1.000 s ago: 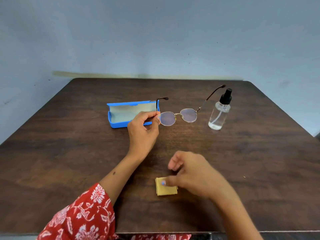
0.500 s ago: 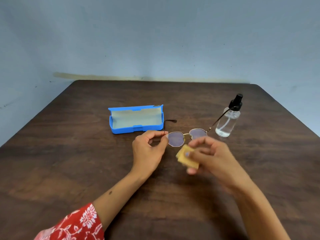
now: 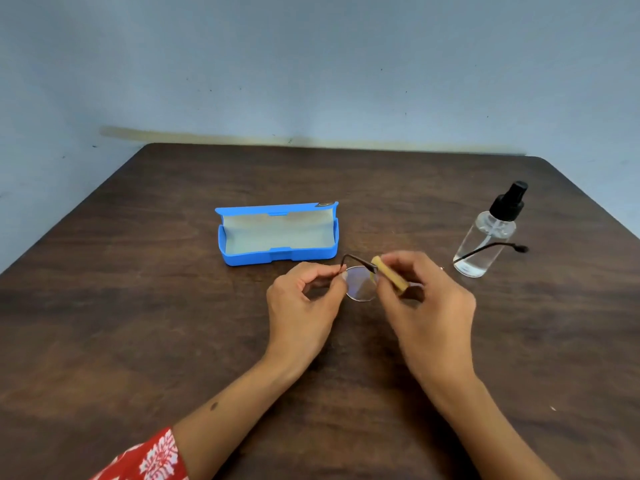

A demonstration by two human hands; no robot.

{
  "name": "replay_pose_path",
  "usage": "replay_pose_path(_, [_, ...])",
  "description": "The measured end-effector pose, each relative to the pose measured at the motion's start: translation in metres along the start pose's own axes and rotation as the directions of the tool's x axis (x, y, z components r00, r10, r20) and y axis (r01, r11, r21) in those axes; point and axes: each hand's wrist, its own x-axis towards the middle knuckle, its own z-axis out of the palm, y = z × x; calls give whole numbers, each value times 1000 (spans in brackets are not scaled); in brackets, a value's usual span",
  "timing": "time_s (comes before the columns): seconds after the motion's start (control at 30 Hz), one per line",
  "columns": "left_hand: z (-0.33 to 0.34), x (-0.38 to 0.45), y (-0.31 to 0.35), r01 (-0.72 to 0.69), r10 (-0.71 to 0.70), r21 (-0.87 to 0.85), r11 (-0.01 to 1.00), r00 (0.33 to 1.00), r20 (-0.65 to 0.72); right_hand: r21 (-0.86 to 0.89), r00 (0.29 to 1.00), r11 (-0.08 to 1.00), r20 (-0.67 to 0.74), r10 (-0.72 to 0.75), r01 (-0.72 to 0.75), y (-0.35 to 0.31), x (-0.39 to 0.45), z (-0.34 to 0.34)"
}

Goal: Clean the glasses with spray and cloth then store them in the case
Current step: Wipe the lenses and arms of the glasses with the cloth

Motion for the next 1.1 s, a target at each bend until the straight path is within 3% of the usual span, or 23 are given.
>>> replay_pose_path(0.1, [0,0,2,8,-8,-8,1000,1000,-8,-223,968,944,5,-249,244,3,-8,2])
replay_pose_path(0.2, [2,-2,4,19,-20,-60,998,1000,-6,-346,927,863,68,-369,369,0,-8,5])
replay_pose_path(0.4, [1,-4,2,33,-36,-97,995,999,-30,-436,904,794,259,-339,423,-6,-15,9])
replay_pose_path(0.5, [1,-3,-2,79,-88,-144,986,995,-52,-481,894,755,278,-352,447,-8,-19,8])
replay_pose_path(0.83, [1,-1,-2,260,-273,-323,910,962,5,-420,916,823,292,-275,381,-8,-22,13])
replay_pose_path(1.1, [2,-1,2,285,-305,-368,885,952,4,-448,918,815,314,-243,369,-12,-20,12])
